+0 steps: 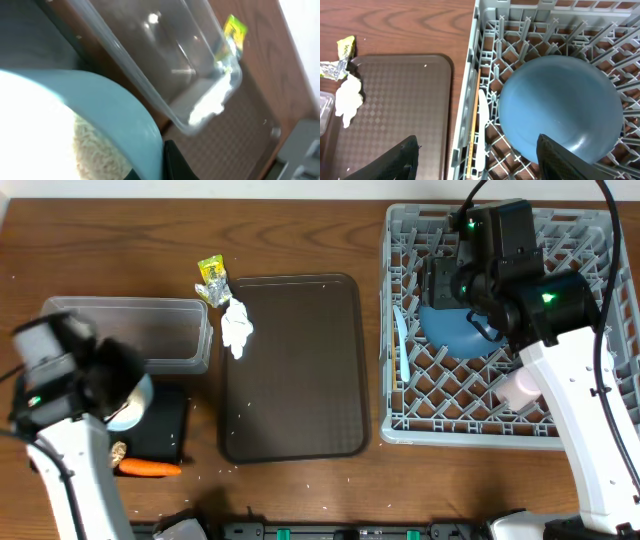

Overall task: Sort waste into correct bins and load items into the dishwasher rack
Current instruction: 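Tip the bowl with the left gripper to pour rice onto the black tray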

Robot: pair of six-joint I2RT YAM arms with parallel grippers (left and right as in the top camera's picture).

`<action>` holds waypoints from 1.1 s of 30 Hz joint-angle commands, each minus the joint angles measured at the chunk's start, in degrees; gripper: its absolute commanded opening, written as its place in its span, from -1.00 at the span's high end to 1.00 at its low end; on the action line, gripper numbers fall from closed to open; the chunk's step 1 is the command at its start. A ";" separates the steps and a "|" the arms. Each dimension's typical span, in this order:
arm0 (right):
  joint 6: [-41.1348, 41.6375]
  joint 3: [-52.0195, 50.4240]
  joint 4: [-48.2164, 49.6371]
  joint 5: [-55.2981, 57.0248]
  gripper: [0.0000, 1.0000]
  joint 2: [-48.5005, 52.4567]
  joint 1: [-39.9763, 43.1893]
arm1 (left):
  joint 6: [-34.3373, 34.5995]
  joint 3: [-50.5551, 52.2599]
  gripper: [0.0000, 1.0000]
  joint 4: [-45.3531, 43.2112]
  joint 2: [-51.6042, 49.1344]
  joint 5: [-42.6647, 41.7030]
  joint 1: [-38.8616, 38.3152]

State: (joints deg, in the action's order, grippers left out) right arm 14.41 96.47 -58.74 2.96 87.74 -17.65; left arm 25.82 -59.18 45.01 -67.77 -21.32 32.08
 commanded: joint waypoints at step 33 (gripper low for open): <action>-0.11 0.11 0.28 0.00 -0.38 0.11 0.33 | -11.37 23.80 0.88 -41.62 -7.48 -42.97 36.39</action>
State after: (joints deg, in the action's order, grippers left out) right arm 14.41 96.47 -58.48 2.96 87.74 -17.65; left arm 15.79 -35.83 3.40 -75.16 -68.03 68.27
